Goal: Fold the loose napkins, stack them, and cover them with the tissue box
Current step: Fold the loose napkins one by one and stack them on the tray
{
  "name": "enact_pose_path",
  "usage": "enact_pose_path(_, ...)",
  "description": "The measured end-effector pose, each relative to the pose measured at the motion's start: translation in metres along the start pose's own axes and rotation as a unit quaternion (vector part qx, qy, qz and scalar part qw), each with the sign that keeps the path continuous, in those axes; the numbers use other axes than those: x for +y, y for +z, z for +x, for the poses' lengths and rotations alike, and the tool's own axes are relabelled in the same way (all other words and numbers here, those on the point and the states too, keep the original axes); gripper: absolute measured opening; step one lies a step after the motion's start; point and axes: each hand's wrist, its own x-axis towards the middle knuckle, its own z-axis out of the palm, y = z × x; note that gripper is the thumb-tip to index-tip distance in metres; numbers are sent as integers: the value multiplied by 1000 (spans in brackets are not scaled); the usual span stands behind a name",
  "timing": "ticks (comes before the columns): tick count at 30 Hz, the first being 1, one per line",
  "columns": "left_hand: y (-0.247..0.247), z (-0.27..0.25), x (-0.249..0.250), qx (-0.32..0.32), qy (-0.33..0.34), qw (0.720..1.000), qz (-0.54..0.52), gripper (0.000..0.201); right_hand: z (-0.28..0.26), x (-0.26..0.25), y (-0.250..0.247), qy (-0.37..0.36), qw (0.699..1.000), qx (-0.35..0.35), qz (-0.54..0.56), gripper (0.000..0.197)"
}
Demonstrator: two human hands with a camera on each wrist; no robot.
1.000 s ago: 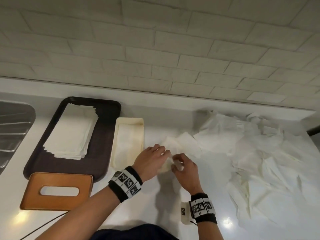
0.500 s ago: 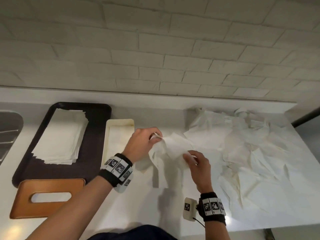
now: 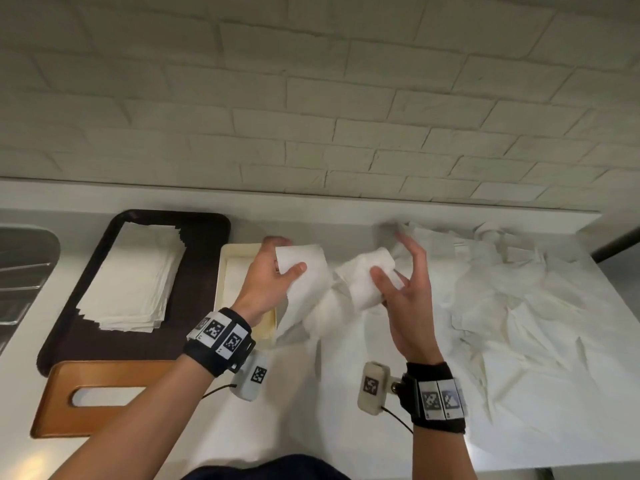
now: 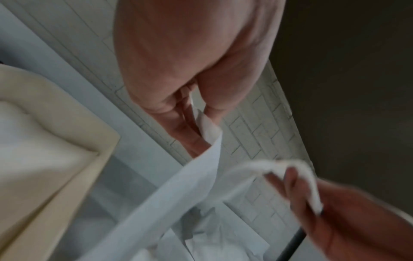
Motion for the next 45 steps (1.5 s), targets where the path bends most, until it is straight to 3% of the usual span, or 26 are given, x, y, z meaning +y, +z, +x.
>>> enact_pose_path(2, 4, -6, 5, 11, 18, 1000, -12, 62, 2, -30, 13, -26, 999, -15, 28, 45)
enact_pose_path(3, 5, -10, 8, 12, 38, 999, -13, 60, 1, -44, 19, -31, 998, -15, 59, 36)
enact_pose_path(6, 5, -16, 16, -22, 101, 995, 5, 21, -7, -69, 28, -22, 989, -11, 145, 27)
enact_pose_path(8, 3, -20, 21, -50, 81, 995, -20, 17, -15, -65, 30, -25, 992, 5, 127, 27)
enact_pose_path(10, 4, -26, 30, -71, 33, 992, -103, 22, -23, -49, 31, -44, 998, 19, 41, 27)
enact_pose_path(12, 5, -32, 42, -78, -28, 965, -249, 36, -32, -30, 34, -52, 998, 16, -16, 25)
enact_pose_path(15, 4, -34, 43, -70, -45, 936, -341, 61, -45, -10, 39, -32, 997, 9, -68, 23)
enact_pose_path(19, 6, -32, 36, 14, 29, 976, -215, 36, -56, 1, 48, 9, 997, 20, -72, 19)
enact_pose_path(22, 3, -33, 37, 46, 67, 980, -181, 25, -60, 4, 54, 23, 996, -1, -84, 16)
enact_pose_path(26, -5, -37, 40, 13, 83, 987, -139, 13, -57, -5, 57, -20, 993, 53, -102, 27)
enact_pose_path(28, -10, -38, 38, -16, 137, 987, -83, 7, -53, -15, 59, -89, 980, 83, -157, 36)
enact_pose_path(30, -15, -40, 36, -41, 225, 974, -11, 5, -44, -23, 62, -113, 973, 60, -194, 36)
enact_pose_path(32, -16, -42, 34, -55, 265, 962, 23, 4, -34, -27, 66, -78, 988, 15, -134, 22)
enact_pose_path(33, -17, -42, 33, -54, 268, 962, 26, 2, -30, -30, 68, -55, 996, -2, -75, 15)
enact_pose_path(36, -20, -42, 29, -21, 238, 971, 20, 31, -24, -36, 71, 3, 997, -37, 69, 15)
enact_pose_path(37, -22, -42, 28, -12, 232, 973, 17, 34, -23, -38, 72, 8, 996, -38, 76, 16)
enact_pose_path(40, -25, -45, 27, -7, 205, 979, -9, 18, -20, -38, 78, 14, 997, -22, 73, 18)
enact_pose_path(43, -24, -47, 28, 19, 190, 981, -22, 28, -18, -37, 86, 25, 998, -10, 55, 19)
enact_pose_path(45, -23, -48, 30, 33, 177, 983, -29, 22, -18, -37, 94, 23, 998, -1, 57, 22)
